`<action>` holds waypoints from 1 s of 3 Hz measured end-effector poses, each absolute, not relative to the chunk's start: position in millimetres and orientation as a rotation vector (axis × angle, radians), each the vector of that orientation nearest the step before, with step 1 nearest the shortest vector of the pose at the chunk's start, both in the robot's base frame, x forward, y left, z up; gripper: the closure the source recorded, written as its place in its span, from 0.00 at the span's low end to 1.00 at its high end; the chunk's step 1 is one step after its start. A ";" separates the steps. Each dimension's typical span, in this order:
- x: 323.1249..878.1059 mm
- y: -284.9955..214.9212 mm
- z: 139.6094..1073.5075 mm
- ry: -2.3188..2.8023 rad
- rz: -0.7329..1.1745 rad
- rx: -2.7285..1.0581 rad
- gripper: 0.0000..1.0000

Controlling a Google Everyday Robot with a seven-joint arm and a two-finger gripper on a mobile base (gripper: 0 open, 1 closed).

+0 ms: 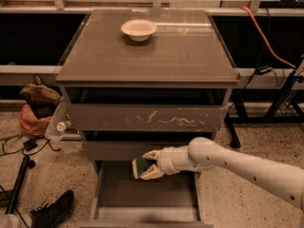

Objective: Place sponge into bottom drawer

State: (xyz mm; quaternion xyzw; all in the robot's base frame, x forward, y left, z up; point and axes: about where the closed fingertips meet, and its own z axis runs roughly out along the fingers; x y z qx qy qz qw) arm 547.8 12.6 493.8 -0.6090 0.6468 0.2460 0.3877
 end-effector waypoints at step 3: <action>581.2 -18.7 232.9 1.885 0.513 -1.328 1.00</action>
Offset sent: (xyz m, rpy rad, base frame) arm 0.0522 -0.0391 -0.3183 -0.0761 0.0669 -0.3103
